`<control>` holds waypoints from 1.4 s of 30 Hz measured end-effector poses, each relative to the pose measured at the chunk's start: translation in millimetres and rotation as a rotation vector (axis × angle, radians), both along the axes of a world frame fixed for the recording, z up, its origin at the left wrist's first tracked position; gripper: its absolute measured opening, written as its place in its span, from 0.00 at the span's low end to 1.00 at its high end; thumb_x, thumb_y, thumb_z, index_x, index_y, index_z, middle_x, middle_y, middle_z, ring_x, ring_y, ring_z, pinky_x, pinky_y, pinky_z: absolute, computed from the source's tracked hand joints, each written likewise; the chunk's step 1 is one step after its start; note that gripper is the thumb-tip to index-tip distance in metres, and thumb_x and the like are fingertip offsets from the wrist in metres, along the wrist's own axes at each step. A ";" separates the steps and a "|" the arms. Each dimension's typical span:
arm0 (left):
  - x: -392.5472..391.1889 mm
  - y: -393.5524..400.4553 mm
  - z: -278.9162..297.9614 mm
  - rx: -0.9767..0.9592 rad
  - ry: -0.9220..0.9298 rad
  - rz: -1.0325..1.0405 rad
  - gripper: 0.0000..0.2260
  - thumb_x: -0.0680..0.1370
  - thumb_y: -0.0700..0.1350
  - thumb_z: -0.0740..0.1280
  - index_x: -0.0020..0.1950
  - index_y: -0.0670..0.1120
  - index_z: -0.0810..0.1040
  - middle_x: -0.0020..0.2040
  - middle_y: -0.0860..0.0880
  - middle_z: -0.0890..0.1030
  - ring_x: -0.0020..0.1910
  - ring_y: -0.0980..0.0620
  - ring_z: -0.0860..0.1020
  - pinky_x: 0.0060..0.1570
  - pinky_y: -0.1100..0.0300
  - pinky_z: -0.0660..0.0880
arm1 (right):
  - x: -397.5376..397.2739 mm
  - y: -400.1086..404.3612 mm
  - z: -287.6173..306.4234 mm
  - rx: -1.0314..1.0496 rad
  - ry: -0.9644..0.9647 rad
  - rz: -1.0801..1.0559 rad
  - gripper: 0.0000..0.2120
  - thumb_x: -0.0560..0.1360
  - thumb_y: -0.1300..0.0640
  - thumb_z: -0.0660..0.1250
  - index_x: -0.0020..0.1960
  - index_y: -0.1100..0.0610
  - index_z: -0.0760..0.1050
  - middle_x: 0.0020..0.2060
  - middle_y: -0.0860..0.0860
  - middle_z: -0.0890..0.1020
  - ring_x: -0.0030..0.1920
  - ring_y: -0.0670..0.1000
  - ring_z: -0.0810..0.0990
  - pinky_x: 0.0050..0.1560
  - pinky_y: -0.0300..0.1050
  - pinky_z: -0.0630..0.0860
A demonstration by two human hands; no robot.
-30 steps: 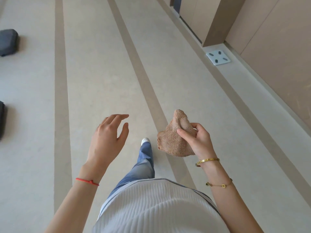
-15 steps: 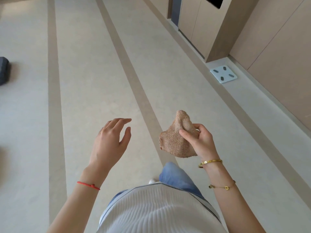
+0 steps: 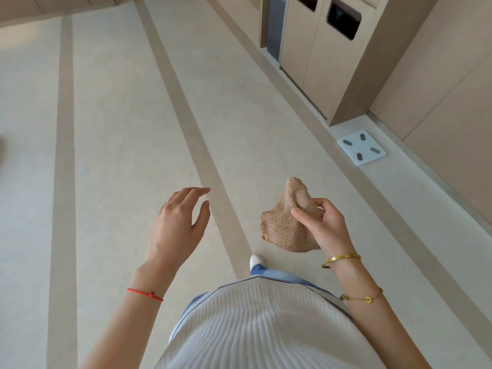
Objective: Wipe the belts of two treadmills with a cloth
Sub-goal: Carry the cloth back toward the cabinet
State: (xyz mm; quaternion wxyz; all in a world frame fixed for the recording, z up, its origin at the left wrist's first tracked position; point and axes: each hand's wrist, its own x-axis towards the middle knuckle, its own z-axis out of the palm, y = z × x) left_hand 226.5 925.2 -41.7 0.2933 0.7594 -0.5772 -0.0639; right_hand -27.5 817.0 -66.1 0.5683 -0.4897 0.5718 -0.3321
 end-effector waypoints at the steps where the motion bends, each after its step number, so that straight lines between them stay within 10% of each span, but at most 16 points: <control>1: 7.5 -25.9 1.9 -0.007 0.001 0.006 0.11 0.80 0.41 0.65 0.62 0.44 0.80 0.56 0.49 0.82 0.55 0.46 0.80 0.52 0.48 0.78 | 7.4 -27.3 3.0 -0.008 -0.001 0.011 0.17 0.70 0.56 0.77 0.54 0.59 0.76 0.46 0.53 0.85 0.48 0.49 0.84 0.47 0.41 0.76; 26: 253.2 -619.7 10.7 0.002 -0.027 -0.148 0.12 0.81 0.43 0.64 0.63 0.45 0.79 0.58 0.49 0.82 0.58 0.47 0.79 0.51 0.50 0.79 | 251.7 -584.7 0.0 0.005 -0.013 -0.092 0.15 0.69 0.55 0.78 0.53 0.54 0.76 0.43 0.48 0.85 0.45 0.44 0.84 0.44 0.38 0.76; 42: 270.4 -981.3 -5.6 0.036 -0.041 -0.357 0.11 0.81 0.42 0.65 0.63 0.46 0.80 0.58 0.50 0.82 0.57 0.48 0.79 0.48 0.57 0.76 | 261.4 -884.8 -17.3 0.037 0.001 -0.308 0.16 0.70 0.55 0.77 0.53 0.54 0.76 0.47 0.48 0.83 0.47 0.42 0.82 0.39 0.32 0.75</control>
